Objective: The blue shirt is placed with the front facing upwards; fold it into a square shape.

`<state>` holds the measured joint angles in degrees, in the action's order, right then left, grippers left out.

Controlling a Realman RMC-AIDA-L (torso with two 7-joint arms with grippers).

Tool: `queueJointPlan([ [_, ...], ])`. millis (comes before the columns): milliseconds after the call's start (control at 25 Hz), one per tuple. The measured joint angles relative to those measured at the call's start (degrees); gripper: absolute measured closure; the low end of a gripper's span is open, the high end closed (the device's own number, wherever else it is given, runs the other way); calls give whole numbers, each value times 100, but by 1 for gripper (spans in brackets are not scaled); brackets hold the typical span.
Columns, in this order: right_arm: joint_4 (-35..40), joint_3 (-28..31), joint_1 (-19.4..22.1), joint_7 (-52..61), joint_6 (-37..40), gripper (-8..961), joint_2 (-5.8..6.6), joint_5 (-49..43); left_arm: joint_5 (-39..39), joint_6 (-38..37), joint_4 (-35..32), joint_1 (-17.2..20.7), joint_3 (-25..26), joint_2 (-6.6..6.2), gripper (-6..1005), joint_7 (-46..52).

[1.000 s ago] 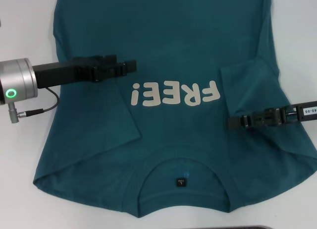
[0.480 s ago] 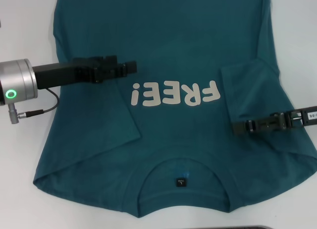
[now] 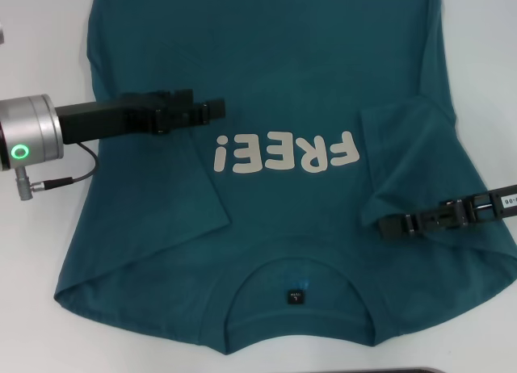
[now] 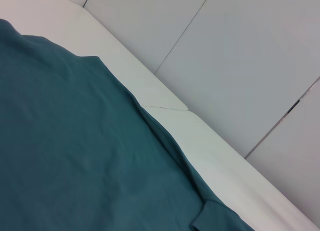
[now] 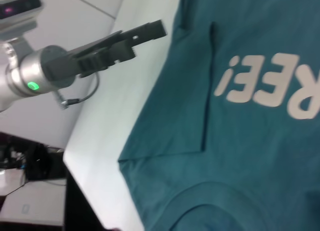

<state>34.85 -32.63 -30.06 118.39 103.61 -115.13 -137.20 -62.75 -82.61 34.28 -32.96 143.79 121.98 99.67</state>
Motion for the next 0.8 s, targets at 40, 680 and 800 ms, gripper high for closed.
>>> queueJointPlan([
  [40,0,8,-4,-42,62,35,-2,12,0,0,0,0,2,0,115,0],
  [680,25,571,241,-1282,-189,35,-56,1011,0,2,15,-22,35,-17,116,2],
  [800,26,823,349,-1632,-367,37,-51,1055,-2,-2,57,-21,38,-17,116,25],
])
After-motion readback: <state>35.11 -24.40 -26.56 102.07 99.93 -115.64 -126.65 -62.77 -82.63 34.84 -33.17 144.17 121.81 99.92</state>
